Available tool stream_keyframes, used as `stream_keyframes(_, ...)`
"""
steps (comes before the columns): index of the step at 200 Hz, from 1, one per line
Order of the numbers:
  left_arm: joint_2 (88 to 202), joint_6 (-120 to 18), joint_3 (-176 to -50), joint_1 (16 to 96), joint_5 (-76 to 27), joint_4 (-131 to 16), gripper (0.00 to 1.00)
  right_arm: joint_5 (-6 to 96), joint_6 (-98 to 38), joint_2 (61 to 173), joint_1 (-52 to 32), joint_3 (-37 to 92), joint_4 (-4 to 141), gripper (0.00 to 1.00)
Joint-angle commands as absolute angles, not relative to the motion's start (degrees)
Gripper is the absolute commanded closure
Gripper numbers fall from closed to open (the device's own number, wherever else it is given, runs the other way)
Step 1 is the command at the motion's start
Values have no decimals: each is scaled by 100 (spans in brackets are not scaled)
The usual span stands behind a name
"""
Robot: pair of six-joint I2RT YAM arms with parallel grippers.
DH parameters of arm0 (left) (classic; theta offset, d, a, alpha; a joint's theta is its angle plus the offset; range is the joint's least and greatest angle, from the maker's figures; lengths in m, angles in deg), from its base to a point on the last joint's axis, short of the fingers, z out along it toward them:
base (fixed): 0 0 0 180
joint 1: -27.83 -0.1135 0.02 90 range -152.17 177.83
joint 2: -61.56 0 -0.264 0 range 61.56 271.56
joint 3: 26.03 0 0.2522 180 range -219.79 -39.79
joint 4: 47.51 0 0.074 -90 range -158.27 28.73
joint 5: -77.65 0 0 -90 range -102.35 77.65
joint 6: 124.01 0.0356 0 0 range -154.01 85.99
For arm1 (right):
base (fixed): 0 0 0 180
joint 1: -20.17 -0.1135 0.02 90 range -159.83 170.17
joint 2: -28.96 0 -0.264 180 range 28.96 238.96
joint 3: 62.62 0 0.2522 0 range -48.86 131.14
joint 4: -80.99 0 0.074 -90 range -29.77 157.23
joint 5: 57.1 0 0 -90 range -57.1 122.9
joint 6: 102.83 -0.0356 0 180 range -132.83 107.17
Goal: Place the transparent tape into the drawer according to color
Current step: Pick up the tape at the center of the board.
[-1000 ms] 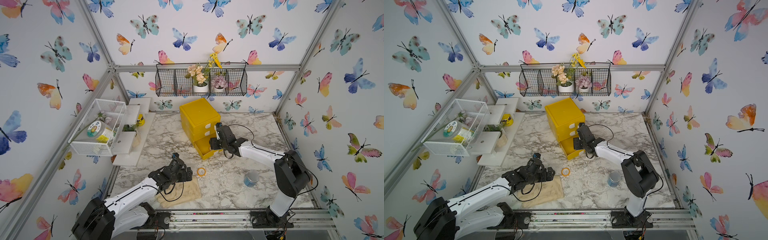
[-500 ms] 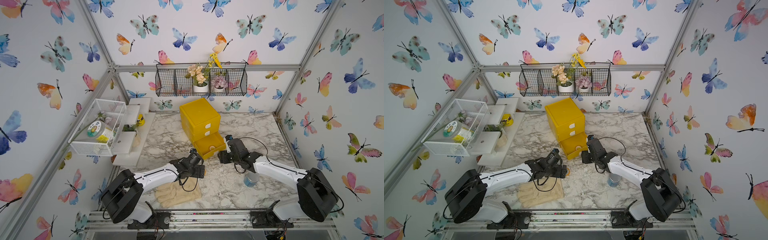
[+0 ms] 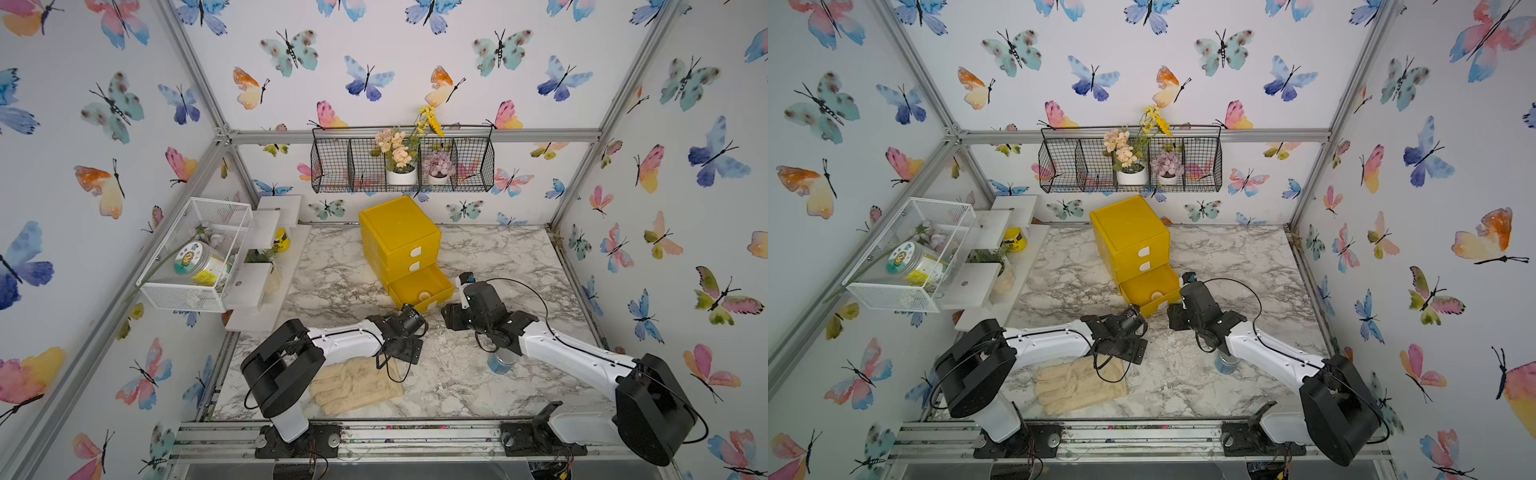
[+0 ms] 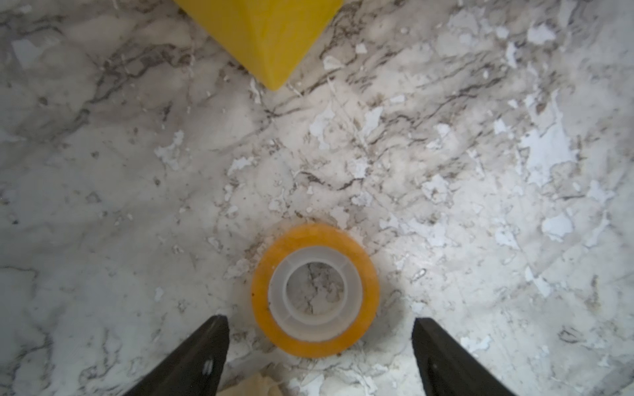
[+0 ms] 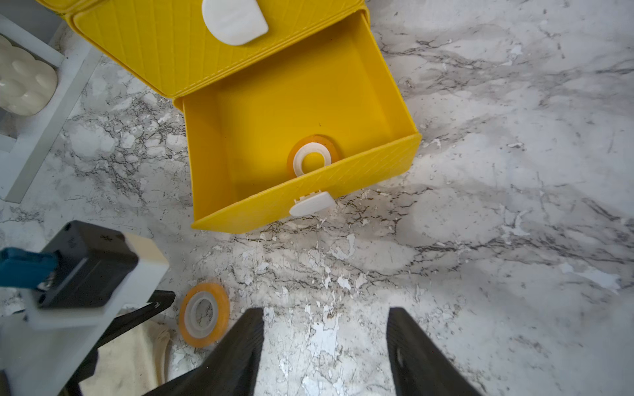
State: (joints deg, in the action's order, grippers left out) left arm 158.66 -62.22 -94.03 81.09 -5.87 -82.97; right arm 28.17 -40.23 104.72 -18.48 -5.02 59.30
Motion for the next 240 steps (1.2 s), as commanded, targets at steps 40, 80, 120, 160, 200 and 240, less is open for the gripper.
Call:
stream_keyframes(40, 16254, -6084, -9593, 8101, -391, -8500, 20, 2588, -4026, 10233, -1841, -586, 5879, 38)
stream_keyframes(80, 16356, -6055, -9564, 8101, -442, -8504, 28, 2508, -4026, 10179, -1842, -606, 5884, 38)
stream_keyframes(120, 16304, -6104, -9469, 8101, -598, -8414, 38, 2476, -4007, 10239, -1841, -553, 5884, 38)
stream_keyframes(160, 16109, -6168, -9436, 8093, -563, -8433, 46, 2446, -4008, 10275, -1841, -509, 5877, 38)
stream_keyframes(200, 15831, -6196, -9630, 8099, -428, -8659, 47, 2398, -4003, 10250, -1842, -491, 5855, 38)
stream_keyframes(240, 15320, -6156, -9929, 8093, -257, -9034, 47, 2342, -4020, 10159, -1841, -491, 5823, 37)
